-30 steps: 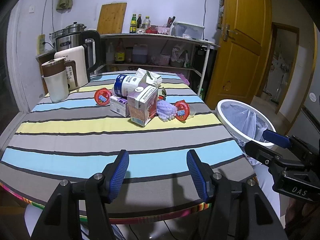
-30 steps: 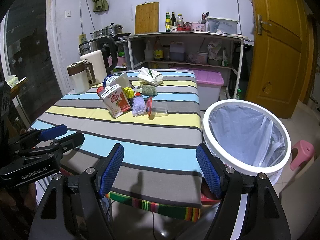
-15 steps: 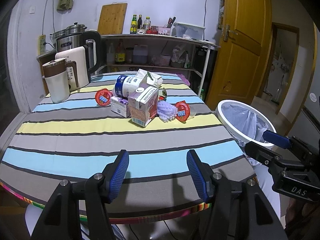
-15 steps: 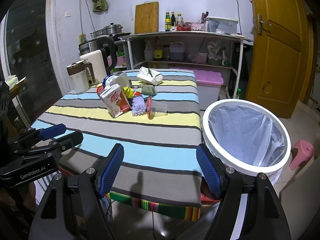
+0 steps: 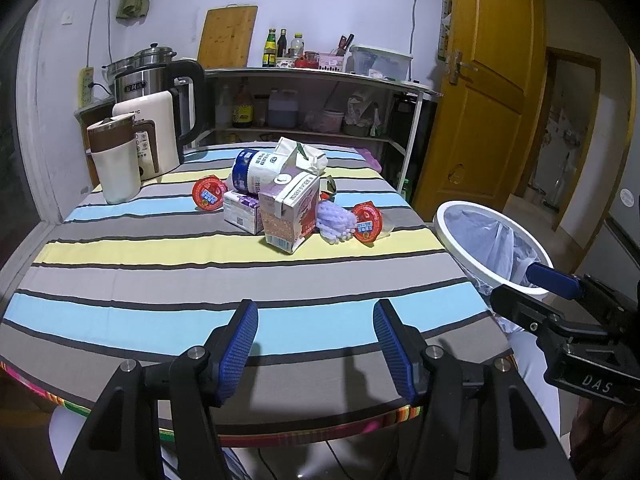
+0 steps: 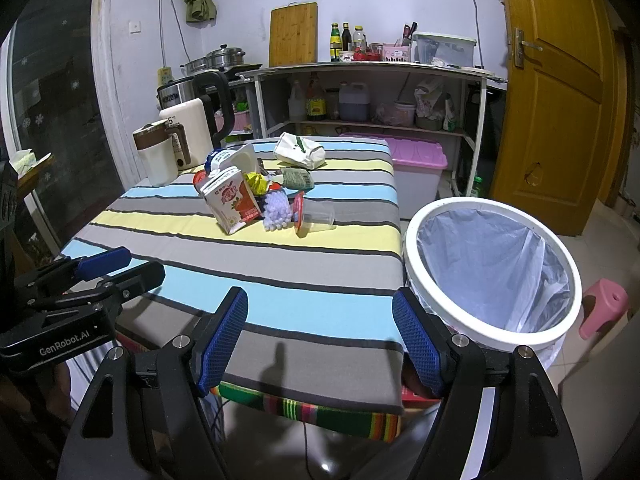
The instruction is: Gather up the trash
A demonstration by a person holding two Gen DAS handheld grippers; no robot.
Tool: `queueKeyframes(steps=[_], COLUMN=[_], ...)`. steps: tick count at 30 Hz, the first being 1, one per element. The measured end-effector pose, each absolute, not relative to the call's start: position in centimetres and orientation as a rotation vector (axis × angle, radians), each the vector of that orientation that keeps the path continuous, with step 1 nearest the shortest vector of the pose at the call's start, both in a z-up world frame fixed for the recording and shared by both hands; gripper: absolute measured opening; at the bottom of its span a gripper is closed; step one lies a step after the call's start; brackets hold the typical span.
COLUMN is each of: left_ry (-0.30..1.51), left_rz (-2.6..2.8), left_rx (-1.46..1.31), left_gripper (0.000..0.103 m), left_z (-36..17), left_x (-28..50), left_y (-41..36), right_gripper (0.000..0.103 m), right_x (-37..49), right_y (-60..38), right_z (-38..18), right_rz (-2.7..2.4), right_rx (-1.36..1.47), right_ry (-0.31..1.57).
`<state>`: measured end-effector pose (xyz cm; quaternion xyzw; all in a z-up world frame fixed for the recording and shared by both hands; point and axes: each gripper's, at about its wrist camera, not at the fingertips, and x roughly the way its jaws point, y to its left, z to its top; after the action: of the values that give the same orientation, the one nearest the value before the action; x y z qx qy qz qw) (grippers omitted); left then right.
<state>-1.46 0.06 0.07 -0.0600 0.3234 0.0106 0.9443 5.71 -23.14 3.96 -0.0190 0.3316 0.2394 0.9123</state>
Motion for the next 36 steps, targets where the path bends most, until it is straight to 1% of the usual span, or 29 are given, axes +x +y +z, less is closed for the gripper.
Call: queueKeyframes(steps=[18,36], left_ry=[0.674,0.652], left_rz=[0.03,0.028], left_rx=[-0.141,-0.071], left_gripper=[0.06,0.06], left_z=[-0.9,-0.8], left_x=[0.4,9.0], left_y=[0.9,3.7], right_gripper=[0.075,0.075], right_x=[6.6,13.6], right_y=[-22.5,-18.5], right_z=[3.0,2.1], right_rz=[0.508,0.577], right_rx=[-0.051,-0.071], right_ry=[0.71,0.768])
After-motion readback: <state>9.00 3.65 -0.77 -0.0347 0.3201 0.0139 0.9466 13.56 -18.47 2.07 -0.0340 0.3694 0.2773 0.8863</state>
